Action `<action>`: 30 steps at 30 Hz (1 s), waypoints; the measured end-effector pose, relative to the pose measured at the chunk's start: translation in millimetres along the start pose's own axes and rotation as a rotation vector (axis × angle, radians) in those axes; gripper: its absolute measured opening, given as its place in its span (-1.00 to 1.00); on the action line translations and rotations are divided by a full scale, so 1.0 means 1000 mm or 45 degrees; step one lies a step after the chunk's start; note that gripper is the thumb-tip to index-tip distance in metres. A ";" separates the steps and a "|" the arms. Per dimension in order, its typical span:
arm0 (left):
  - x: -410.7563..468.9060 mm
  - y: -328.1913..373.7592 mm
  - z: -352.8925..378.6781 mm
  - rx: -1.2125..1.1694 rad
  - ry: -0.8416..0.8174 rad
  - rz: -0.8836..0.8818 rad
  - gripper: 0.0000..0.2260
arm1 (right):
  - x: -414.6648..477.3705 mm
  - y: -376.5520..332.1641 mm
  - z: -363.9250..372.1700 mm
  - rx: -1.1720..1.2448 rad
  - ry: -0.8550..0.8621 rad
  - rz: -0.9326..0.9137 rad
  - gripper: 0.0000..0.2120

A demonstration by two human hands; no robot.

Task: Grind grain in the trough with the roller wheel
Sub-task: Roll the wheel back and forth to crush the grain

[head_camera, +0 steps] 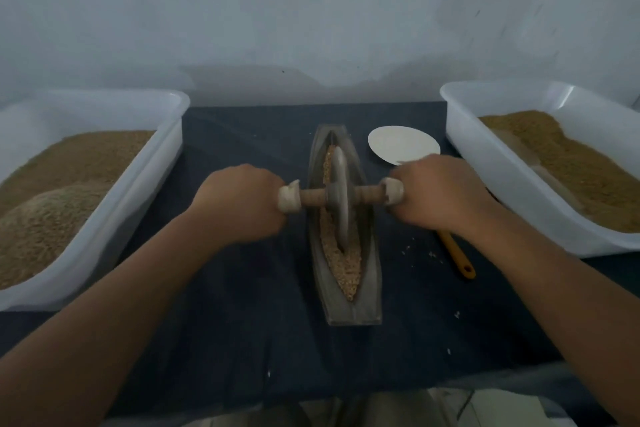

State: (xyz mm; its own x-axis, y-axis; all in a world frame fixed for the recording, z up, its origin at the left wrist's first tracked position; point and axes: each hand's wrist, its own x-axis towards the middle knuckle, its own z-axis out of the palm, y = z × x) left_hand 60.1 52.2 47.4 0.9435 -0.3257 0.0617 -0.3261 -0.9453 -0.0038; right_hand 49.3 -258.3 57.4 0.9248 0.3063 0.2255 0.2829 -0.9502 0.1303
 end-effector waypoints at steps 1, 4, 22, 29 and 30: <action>0.016 -0.001 0.001 0.001 0.012 -0.044 -0.80 | 0.017 0.001 0.002 -0.003 0.044 0.019 -0.73; 0.062 -0.003 -0.008 -0.002 0.057 -0.170 -0.78 | 0.057 0.002 0.001 -0.054 0.103 0.105 -0.75; 0.067 0.001 -0.010 0.082 0.165 -0.141 -0.75 | 0.052 0.004 0.009 -0.010 0.160 0.159 -0.72; -0.002 0.008 -0.013 0.124 0.098 0.059 -0.82 | -0.003 0.003 0.006 -0.011 -0.003 0.068 -0.78; -0.019 0.008 -0.011 0.140 0.138 0.104 -0.82 | -0.019 0.003 0.005 -0.018 0.037 0.014 -0.79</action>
State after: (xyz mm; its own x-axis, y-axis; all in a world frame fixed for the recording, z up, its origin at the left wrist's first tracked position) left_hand 39.2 50.6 56.9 0.9002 -0.4033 0.1644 -0.3871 -0.9139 -0.1219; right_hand 33.5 -267.5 49.1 0.9200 0.2977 0.2547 0.2692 -0.9527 0.1413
